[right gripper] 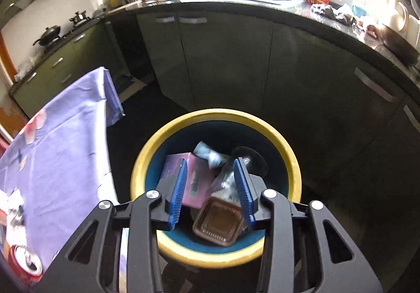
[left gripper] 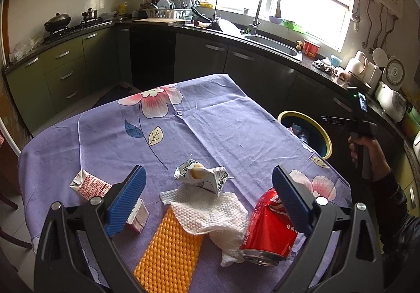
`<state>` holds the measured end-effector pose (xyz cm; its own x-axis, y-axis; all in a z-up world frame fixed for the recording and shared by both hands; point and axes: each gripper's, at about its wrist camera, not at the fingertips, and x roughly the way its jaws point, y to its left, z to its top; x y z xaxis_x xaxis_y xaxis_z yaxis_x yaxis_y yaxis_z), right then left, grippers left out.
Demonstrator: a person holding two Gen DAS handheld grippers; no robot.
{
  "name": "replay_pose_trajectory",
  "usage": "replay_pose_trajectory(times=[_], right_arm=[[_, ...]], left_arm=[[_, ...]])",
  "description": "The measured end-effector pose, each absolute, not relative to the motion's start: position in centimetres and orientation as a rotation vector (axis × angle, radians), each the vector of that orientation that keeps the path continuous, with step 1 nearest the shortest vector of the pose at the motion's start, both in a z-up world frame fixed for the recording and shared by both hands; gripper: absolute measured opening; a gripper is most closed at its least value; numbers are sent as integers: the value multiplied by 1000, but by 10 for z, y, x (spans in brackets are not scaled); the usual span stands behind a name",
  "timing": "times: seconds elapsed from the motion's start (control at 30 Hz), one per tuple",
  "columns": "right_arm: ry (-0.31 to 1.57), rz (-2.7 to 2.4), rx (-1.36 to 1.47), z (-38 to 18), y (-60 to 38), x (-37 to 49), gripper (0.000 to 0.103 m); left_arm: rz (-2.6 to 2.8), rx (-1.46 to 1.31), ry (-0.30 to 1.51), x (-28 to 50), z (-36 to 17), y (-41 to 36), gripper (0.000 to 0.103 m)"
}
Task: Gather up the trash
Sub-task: 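Carry the tube over the bin and open the right gripper, then grasp the white-and-red milk carton with the left gripper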
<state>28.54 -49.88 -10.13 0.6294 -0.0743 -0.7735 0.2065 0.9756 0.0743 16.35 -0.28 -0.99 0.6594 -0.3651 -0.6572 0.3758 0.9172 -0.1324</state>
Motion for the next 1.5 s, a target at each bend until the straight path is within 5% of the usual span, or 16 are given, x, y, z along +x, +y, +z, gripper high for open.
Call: replay_pose_trajectory(times=[0.53,1.5], right_arm=[[805,-40,132,-74,-439,161,51],[833,143,218,-97,-441,178,57]], left_arm=[[-361,24,790,140,-26,17,93],[68,-217,1079,230,-82,74,96]])
